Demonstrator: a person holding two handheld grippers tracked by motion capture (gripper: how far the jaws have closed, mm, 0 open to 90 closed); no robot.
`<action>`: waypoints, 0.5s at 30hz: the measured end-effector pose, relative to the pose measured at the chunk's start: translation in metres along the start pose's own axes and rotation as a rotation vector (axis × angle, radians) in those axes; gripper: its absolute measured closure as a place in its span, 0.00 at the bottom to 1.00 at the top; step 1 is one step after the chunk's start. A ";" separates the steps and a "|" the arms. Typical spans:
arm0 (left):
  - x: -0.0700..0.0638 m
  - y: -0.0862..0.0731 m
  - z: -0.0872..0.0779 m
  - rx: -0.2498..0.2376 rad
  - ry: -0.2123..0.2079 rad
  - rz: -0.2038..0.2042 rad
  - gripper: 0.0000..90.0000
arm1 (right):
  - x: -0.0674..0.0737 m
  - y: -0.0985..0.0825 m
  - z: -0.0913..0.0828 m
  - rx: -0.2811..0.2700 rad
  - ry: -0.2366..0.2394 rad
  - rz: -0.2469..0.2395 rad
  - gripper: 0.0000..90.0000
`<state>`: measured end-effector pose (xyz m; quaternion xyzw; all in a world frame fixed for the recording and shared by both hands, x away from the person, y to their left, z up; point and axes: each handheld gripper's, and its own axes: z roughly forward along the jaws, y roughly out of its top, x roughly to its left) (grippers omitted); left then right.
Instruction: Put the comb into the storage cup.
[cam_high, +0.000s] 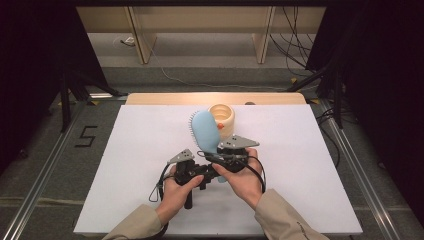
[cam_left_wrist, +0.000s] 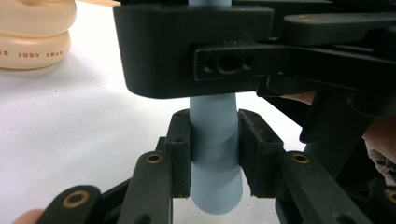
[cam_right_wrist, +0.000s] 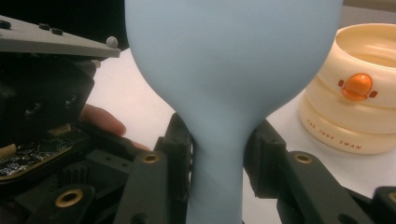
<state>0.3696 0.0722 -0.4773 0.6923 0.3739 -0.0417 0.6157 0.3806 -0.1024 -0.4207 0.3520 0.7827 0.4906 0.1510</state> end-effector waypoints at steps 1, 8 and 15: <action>0.000 0.000 0.000 0.000 -0.001 0.000 0.74 | 0.000 0.000 0.000 0.000 0.000 0.000 0.72; 0.000 0.000 0.000 -0.002 -0.006 -0.003 0.74 | -0.001 0.001 0.000 -0.003 0.003 0.003 0.69; 0.000 0.001 -0.001 -0.001 -0.004 -0.002 0.74 | -0.002 0.001 0.000 -0.002 0.008 0.007 0.65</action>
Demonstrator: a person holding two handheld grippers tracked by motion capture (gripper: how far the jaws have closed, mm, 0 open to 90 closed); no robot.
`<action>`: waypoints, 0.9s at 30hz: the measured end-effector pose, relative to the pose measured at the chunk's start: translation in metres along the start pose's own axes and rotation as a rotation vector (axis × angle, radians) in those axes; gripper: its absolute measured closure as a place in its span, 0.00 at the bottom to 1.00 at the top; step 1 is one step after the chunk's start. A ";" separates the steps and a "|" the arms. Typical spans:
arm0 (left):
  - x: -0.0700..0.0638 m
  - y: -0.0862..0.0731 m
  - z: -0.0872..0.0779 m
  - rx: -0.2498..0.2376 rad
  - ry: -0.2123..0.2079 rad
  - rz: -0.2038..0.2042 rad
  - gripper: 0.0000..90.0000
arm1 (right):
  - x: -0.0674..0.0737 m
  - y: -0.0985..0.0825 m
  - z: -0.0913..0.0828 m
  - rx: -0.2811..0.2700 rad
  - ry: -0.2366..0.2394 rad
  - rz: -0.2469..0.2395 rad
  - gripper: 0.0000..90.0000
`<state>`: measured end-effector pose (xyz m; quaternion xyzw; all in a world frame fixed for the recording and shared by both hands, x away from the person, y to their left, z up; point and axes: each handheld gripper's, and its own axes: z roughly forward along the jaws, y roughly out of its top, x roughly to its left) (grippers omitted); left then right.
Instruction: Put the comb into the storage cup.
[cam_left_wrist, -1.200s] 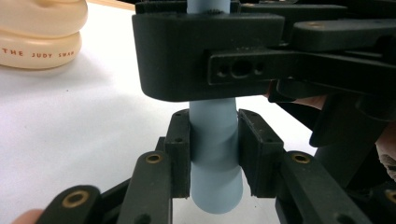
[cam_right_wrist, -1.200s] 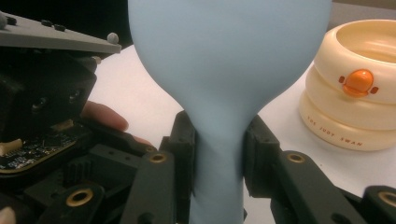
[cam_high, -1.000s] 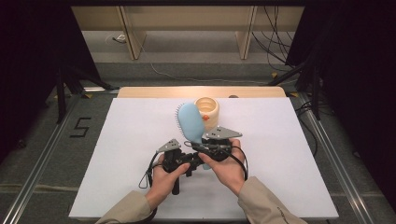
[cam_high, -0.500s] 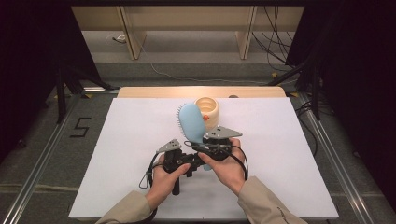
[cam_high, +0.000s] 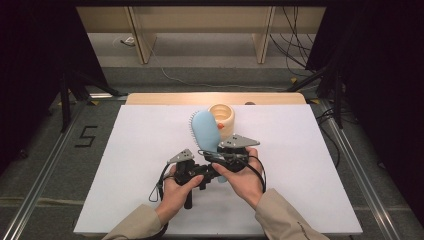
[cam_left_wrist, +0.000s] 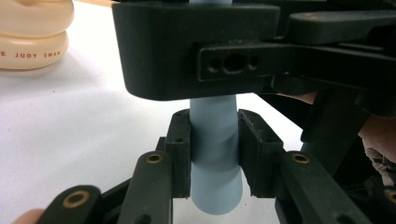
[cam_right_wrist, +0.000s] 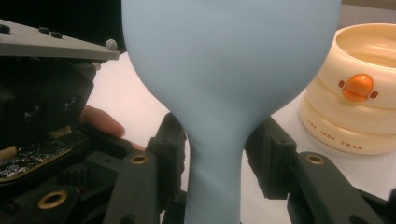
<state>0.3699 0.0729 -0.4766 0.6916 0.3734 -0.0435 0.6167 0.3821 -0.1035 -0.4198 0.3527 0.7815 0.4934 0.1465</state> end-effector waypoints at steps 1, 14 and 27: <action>0.000 0.000 0.000 0.000 0.001 0.001 0.74 | 0.000 0.000 0.000 0.001 0.002 -0.001 0.64; 0.000 0.000 0.000 -0.004 -0.004 0.000 0.74 | 0.000 0.002 -0.001 -0.001 0.008 -0.002 0.51; 0.000 0.000 -0.001 -0.006 -0.004 0.001 0.74 | 0.001 0.006 -0.004 -0.004 -0.024 -0.041 0.22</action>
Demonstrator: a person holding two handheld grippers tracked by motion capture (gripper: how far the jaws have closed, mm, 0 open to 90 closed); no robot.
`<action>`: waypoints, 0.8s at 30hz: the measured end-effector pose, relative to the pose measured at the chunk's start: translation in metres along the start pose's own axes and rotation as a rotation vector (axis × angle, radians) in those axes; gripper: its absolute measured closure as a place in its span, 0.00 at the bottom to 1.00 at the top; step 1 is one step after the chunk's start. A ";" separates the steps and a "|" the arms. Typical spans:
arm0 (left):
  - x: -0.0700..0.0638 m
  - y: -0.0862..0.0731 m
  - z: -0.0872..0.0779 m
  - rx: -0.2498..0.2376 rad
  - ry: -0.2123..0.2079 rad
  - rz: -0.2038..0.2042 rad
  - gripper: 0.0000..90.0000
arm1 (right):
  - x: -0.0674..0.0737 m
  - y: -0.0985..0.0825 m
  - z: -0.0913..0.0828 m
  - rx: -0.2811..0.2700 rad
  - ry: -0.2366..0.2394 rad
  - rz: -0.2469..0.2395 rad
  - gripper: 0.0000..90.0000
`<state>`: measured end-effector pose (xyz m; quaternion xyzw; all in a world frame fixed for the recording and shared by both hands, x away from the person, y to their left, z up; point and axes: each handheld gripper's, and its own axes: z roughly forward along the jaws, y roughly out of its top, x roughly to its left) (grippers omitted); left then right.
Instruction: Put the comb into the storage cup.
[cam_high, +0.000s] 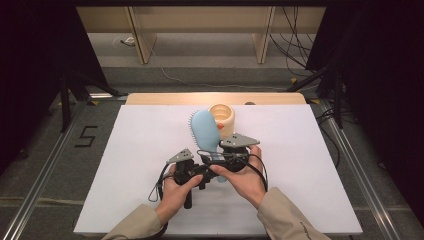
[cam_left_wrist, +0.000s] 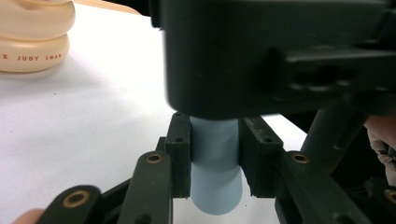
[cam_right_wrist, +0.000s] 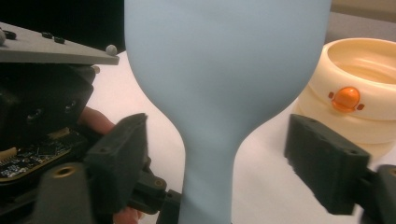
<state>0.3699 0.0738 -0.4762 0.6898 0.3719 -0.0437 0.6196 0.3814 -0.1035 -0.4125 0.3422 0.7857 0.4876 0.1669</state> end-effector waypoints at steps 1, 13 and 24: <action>0.000 0.000 0.000 0.000 0.000 0.000 0.74 | 0.000 0.000 0.000 0.002 -0.001 -0.004 0.20; 0.000 0.000 0.000 -0.003 0.001 -0.002 0.74 | -0.004 0.006 -0.007 0.005 -0.007 -0.021 0.06; 0.000 0.000 0.000 0.001 0.000 0.002 0.74 | -0.004 0.017 -0.018 -0.037 -0.008 -0.026 0.05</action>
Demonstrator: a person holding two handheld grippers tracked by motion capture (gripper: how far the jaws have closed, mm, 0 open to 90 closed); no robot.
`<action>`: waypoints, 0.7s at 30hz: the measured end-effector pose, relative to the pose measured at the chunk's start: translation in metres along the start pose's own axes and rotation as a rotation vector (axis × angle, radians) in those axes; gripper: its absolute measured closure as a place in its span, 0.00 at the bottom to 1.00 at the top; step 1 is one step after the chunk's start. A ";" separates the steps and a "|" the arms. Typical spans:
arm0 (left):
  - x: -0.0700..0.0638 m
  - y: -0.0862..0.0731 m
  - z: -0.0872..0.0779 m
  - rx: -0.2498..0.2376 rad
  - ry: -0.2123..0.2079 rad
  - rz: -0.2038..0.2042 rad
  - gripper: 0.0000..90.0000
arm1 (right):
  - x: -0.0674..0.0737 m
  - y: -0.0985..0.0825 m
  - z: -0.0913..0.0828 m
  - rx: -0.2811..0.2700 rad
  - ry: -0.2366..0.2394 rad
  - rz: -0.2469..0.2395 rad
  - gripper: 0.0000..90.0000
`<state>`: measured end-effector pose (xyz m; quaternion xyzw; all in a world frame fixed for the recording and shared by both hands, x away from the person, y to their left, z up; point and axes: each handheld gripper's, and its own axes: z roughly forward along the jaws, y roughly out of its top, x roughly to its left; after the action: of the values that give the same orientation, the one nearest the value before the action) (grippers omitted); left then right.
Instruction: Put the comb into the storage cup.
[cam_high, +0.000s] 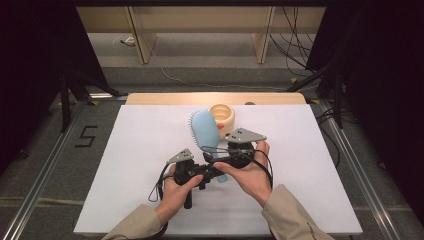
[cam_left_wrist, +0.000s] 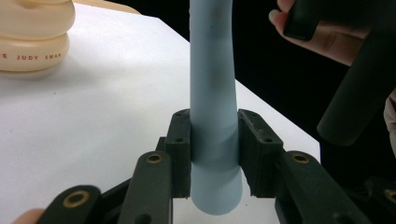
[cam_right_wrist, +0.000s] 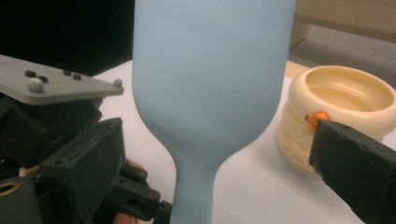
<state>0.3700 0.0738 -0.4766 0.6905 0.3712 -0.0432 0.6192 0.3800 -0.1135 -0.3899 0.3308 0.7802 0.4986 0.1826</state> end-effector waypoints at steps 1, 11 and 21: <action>0.000 0.000 0.000 0.000 0.000 -0.001 0.74 | 0.000 0.001 -0.001 -0.004 -0.002 0.001 0.05; 0.000 0.000 0.000 0.003 0.000 0.001 0.74 | -0.002 0.006 -0.004 -0.019 -0.005 0.001 0.05; 0.000 -0.001 0.001 0.004 -0.003 -0.005 0.74 | -0.002 0.014 -0.004 -0.033 -0.003 -0.009 0.04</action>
<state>0.3700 0.0730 -0.4778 0.6909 0.3719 -0.0465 0.6182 0.3835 -0.1138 -0.3759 0.3249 0.7731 0.5100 0.1912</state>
